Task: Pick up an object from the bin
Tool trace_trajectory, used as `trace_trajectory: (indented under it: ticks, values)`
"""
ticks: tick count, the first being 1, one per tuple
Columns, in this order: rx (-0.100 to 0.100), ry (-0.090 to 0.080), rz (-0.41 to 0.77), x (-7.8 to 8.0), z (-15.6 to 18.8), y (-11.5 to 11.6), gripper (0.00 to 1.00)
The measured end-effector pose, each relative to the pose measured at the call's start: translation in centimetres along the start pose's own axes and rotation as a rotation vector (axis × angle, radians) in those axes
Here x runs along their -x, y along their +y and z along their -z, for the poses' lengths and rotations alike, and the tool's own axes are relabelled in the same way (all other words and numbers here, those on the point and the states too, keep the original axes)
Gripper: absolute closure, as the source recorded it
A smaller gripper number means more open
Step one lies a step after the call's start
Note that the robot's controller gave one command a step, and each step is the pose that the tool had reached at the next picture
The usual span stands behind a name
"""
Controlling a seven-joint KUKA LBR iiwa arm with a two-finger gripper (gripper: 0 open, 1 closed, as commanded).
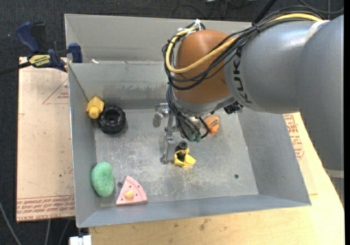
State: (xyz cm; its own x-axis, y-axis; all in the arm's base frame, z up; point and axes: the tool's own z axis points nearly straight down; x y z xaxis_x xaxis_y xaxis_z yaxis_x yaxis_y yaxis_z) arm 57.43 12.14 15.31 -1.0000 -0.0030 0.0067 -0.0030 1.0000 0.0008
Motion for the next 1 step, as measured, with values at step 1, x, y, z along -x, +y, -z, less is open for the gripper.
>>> trace_trajectory:
  ticks: [1]
  values:
    - [0.001, -0.007, -0.002, 0.17, 0.47, -0.05, 0.0]
